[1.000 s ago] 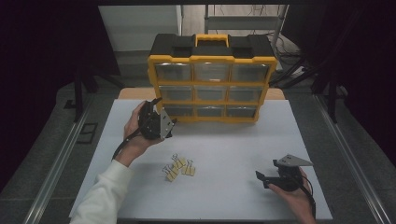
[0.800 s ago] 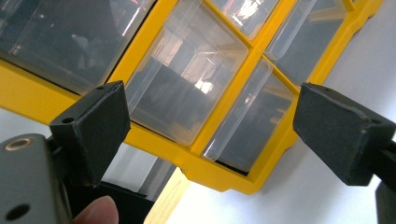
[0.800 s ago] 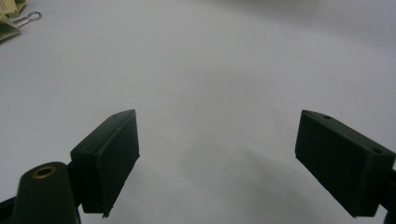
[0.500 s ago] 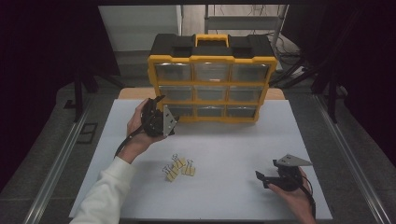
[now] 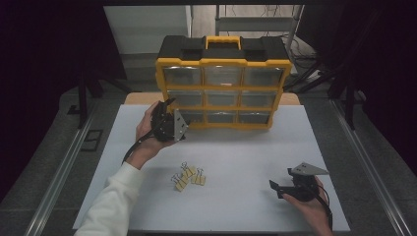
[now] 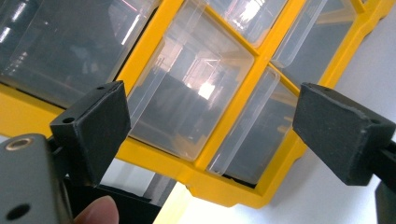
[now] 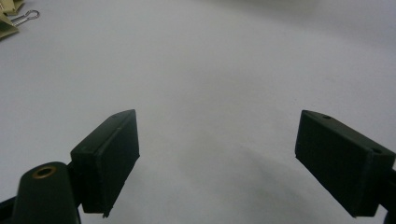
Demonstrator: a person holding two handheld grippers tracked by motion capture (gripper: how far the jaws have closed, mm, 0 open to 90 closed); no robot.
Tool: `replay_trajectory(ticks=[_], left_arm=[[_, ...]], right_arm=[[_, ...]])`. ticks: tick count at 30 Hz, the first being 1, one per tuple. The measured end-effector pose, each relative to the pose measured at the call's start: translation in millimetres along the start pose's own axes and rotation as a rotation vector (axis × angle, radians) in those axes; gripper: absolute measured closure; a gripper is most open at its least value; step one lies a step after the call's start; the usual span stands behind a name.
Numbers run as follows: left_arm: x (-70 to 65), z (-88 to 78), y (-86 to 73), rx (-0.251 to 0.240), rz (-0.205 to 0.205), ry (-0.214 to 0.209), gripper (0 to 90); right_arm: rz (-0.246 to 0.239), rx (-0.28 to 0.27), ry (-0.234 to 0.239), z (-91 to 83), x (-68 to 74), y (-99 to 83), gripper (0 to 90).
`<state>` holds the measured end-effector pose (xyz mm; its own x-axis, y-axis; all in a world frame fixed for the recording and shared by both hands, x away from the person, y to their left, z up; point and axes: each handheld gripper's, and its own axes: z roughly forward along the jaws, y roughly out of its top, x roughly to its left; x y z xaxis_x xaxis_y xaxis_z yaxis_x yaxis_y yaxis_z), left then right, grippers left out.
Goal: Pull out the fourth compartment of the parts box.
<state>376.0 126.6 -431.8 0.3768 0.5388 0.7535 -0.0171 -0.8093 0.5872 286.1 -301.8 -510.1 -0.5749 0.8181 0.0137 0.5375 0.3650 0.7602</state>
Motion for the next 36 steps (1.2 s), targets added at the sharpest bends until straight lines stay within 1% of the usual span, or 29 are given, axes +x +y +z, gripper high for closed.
replay_trajectory(ticks=[5,8,17,23,25,29,36], left_arm=[[-1.1,4.4,2.2,-0.004,0.016,0.005,11.9],[-2.4,6.9,2.7,0.002,0.028,0.007,11.8],[-0.2,9.6,4.5,-0.005,0.025,0.015,11.9],[0.3,14.0,7.2,-0.009,0.036,0.022,11.9],[1.3,14.5,8.2,-0.003,0.046,0.023,11.9],[1.8,15.3,9.5,-0.01,0.05,0.031,11.9],[1.8,19.7,9.1,-0.015,0.054,0.031,12.1]], right_arm=[[0.0,0.0,-0.001,0.0,0.0,0.0,14.3],[0.002,0.0,-0.002,-0.2,-0.1,-0.1,14.3],[-0.002,0.0,-0.002,-0.6,-0.2,-0.2,14.3],[-0.005,0.002,-0.004,-0.4,0.0,0.1,14.3],[-0.005,0.001,-0.005,-0.5,0.0,0.1,14.3],[-0.005,0.002,-0.006,-0.5,0.2,0.0,14.3],[-0.009,0.002,-0.005,-0.5,0.3,-0.1,14.3]])
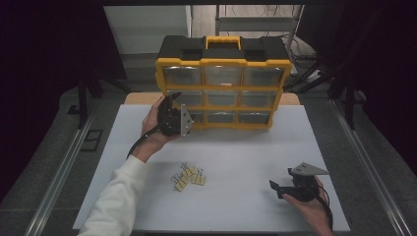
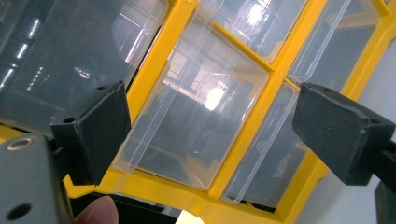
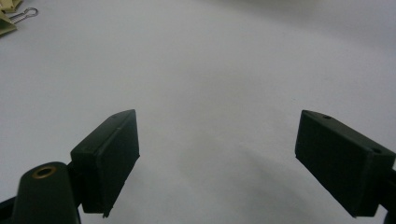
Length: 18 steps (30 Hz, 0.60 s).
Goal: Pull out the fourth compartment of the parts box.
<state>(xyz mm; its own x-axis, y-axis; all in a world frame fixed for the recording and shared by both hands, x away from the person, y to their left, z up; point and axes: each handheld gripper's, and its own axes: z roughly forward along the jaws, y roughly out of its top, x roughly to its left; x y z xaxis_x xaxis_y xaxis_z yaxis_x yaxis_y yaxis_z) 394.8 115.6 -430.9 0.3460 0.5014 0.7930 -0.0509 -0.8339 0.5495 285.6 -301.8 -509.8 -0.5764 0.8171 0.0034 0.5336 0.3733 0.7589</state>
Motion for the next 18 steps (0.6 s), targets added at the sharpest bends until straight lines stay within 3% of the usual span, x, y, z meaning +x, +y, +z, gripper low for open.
replay_trajectory(ticks=[10,18], left_arm=[[1.3,5.5,3.7,-0.018,0.003,0.018,12.3],[1.3,8.1,6.6,0.0,0.027,0.027,12.4]], right_arm=[[-0.002,-0.001,0.0,-0.1,0.1,0.0,14.2],[-0.004,-0.005,0.006,-0.4,0.6,0.0,14.1]])
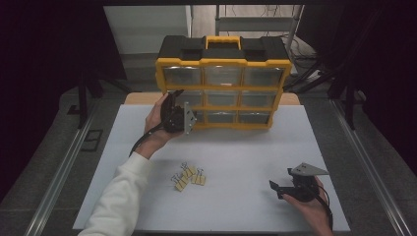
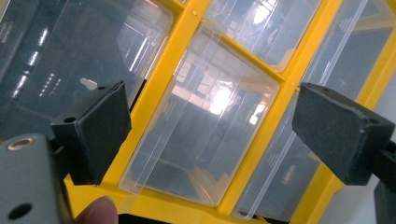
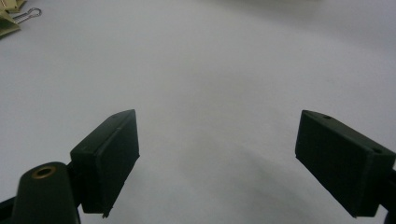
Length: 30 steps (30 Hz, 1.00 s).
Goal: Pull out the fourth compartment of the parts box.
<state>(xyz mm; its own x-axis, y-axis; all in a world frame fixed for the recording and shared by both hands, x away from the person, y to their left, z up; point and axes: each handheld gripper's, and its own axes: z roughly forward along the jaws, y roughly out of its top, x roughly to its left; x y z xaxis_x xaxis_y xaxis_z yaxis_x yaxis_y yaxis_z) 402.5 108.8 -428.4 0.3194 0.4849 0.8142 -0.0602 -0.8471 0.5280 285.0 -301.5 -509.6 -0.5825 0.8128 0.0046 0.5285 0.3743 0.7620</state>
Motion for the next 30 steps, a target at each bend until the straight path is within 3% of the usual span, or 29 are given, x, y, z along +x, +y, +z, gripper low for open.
replay_trajectory(ticks=[30], left_arm=[[3.7,15.9,-7.1,0.001,-0.029,0.029,16.8]], right_arm=[[-0.004,0.005,-0.002,1.2,0.1,-0.5,14.2]])
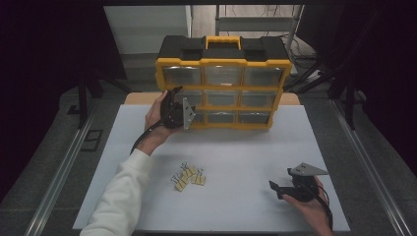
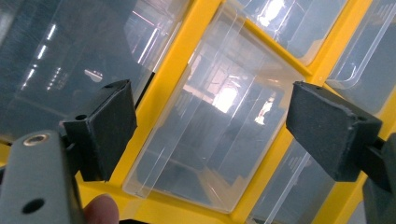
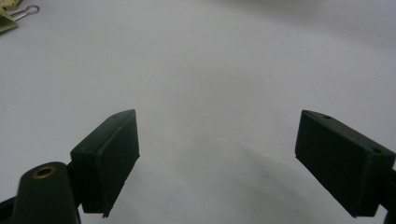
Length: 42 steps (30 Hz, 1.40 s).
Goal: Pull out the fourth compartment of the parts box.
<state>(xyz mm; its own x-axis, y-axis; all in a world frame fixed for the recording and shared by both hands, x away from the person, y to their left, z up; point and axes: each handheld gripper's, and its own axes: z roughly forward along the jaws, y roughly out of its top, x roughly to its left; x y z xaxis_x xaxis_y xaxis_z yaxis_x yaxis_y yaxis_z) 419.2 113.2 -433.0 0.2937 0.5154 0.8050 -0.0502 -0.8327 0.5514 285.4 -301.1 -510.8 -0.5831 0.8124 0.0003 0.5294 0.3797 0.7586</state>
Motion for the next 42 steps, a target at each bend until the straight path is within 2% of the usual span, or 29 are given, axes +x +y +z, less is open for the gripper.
replay_trajectory(ticks=[10,13,16,31,42], left_arm=[[-1.1,1.5,0.8,0.011,0.025,0.013,20.3],[-1.6,2.5,0.4,0.002,0.014,0.017,21.3],[-1.5,2.3,0.4,0.013,0.029,0.02,22.1],[-4.9,7.3,-0.5,0.025,0.041,0.046,25.8],[-8.8,8.0,0.6,0.04,0.087,0.074,29.6]], right_arm=[[0.0,0.0,0.001,0.1,0.2,-0.2,14.3],[-0.001,0.003,0.003,0.3,0.3,-0.5,14.3],[-0.002,0.004,0.004,0.5,0.4,-0.5,14.4],[-0.001,0.005,0.004,0.4,0.0,-0.6,14.5],[-0.002,0.005,0.002,-0.4,-0.5,-0.9,14.5]])
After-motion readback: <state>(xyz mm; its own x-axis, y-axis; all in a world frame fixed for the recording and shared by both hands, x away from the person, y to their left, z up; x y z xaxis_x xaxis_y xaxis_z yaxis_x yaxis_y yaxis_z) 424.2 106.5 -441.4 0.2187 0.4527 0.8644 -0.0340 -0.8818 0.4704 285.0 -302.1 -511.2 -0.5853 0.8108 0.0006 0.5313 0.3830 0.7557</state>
